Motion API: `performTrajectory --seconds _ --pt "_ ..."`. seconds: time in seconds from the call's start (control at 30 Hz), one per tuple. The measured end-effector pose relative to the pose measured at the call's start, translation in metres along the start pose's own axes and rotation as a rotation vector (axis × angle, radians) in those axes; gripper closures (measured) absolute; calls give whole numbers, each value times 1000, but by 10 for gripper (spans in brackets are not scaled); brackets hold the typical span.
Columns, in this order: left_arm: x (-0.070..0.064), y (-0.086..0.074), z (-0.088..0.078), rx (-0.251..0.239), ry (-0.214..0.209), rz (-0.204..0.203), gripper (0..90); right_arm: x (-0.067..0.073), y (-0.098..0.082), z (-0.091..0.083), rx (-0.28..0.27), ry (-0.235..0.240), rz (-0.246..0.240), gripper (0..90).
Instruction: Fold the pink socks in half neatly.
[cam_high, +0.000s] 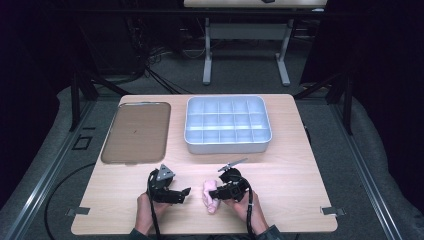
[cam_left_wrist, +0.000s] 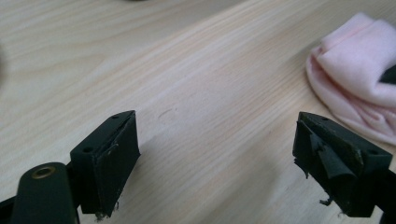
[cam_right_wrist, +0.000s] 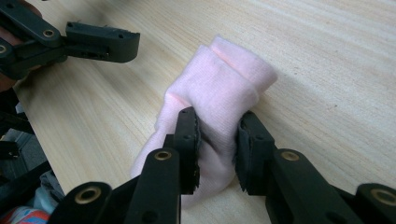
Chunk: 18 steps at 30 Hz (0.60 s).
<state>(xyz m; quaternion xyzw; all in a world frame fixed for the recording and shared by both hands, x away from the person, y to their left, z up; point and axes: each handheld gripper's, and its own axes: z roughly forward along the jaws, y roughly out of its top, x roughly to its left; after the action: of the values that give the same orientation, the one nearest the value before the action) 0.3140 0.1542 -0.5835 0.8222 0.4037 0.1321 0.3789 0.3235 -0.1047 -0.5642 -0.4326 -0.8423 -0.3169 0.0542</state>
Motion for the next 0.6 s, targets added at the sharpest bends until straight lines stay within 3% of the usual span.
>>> performTrajectory --seconds 0.3,0.4,0.5,0.6 --pt "-4 -6 1 6 38 14 111 0 -1 0 -18 3 -7 727" --pt "-7 -7 2 9 55 40 99 0 -2 0 -24 9 -4 730" --pt "-8 -8 3 -4 64 42 93 -1 -3 0 -36 19 7 731" --pt "-10 -8 4 3 73 55 85 -3 -4 -1 -37 19 -11 738"
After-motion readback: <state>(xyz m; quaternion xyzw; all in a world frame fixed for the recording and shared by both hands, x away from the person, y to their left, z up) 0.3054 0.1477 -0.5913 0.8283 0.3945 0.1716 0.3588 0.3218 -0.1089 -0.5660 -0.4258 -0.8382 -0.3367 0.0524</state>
